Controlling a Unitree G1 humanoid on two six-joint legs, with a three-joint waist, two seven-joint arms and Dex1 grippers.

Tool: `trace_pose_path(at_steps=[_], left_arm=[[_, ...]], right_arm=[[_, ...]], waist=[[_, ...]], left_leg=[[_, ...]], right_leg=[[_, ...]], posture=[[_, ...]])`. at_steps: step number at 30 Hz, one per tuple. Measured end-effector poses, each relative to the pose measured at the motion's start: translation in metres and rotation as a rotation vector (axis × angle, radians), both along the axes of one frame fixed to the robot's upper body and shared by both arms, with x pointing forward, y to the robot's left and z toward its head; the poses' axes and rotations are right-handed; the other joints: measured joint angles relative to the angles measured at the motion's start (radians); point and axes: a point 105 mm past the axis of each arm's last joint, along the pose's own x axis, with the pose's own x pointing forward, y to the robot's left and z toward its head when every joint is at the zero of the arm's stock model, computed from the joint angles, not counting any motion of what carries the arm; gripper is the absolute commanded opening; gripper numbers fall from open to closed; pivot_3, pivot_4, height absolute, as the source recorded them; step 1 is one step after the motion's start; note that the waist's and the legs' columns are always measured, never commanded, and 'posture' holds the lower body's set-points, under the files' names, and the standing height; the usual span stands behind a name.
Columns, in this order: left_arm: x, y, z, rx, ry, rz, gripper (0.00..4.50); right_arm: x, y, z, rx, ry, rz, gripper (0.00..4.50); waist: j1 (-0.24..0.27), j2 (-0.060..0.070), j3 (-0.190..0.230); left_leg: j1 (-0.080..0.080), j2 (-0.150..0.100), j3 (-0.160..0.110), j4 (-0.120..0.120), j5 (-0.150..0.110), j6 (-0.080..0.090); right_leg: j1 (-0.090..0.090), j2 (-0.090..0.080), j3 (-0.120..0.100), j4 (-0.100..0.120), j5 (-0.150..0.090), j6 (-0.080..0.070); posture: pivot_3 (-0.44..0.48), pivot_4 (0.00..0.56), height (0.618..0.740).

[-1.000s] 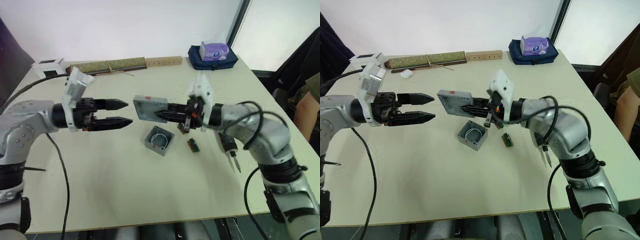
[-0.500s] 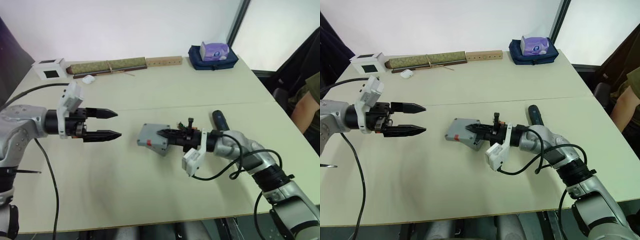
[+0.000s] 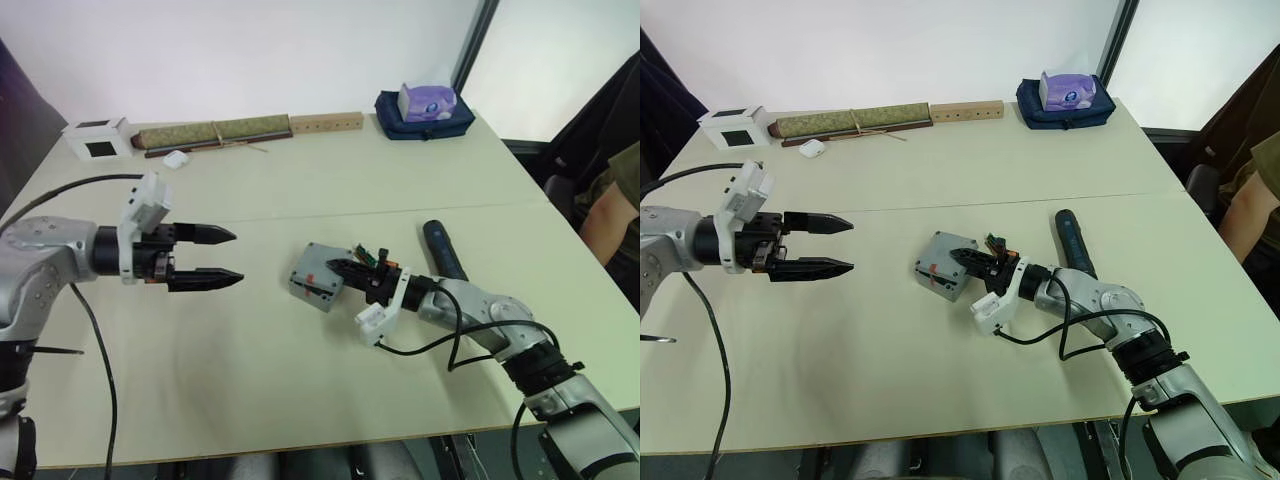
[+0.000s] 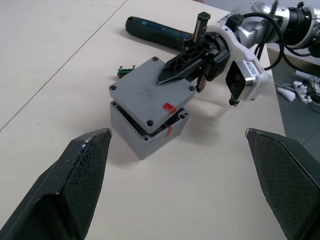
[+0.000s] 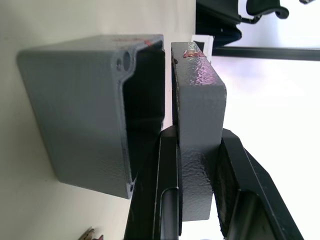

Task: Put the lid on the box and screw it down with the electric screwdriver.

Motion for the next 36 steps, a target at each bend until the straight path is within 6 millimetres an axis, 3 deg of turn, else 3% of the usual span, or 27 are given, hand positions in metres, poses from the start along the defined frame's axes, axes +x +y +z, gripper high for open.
trace_pose_path(at_steps=[11, 36], left_arm=[[0.000, 0.002, -0.002, 0.018, -0.018, 0.002, 4.40], [0.000, 0.003, -0.009, 0.034, -0.008, 0.022, 4.40]], right_arm=[[-0.004, 0.012, -0.004, 0.001, 0.041, -0.003, 0.51], [-0.003, 0.006, -0.007, 0.005, 0.027, -0.028, 0.51]], waist=[[-0.001, 0.000, 0.000], [0.002, 0.000, 0.000]], left_leg=[[0.000, 0.000, 0.000, 0.000, 0.000, 0.000], [0.001, 0.000, 0.000, 0.001, 0.000, 0.000]], right_leg=[[0.000, 0.000, 0.000, 0.001, 0.000, 0.000], [0.001, 0.000, 0.000, 0.002, 0.000, 0.000]], posture=[[0.000, 0.150, 0.740], [0.000, 0.150, 0.740]])
